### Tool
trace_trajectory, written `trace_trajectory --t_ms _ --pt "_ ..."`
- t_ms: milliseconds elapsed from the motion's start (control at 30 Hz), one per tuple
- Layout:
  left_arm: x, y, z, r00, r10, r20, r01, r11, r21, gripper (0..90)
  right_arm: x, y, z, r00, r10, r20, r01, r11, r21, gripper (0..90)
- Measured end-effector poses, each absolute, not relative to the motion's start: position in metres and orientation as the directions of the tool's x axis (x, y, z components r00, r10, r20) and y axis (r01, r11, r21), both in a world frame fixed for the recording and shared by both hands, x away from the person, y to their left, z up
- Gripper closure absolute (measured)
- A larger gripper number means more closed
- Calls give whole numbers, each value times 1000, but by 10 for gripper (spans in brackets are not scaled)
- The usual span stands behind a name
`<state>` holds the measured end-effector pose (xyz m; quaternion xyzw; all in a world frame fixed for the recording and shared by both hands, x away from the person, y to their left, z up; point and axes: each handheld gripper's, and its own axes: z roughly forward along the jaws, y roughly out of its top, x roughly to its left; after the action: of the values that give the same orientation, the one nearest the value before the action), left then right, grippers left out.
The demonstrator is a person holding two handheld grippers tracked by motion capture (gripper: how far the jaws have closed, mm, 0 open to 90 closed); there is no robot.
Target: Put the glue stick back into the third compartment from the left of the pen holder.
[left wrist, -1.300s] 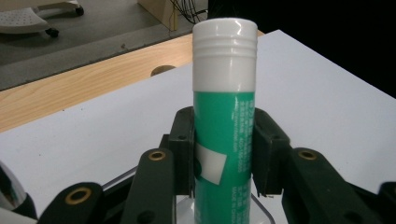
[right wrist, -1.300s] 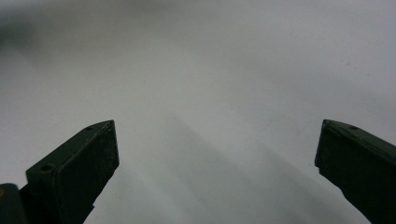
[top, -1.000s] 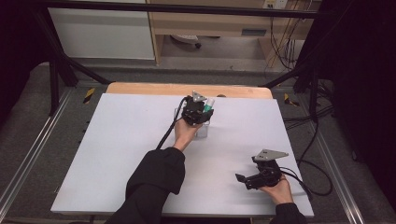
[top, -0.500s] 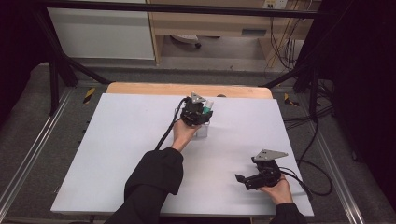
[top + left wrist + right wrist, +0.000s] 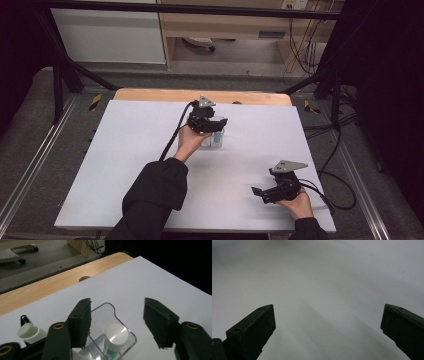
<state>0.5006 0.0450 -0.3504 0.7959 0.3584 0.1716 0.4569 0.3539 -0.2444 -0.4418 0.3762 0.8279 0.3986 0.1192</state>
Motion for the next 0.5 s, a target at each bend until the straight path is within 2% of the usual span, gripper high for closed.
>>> trace_trajectory --t_ms 500 --pt "460 96 -341 708 705 -30 418 -385 823 181 354 -244 -442 -680 726 103 536 397 745 4"
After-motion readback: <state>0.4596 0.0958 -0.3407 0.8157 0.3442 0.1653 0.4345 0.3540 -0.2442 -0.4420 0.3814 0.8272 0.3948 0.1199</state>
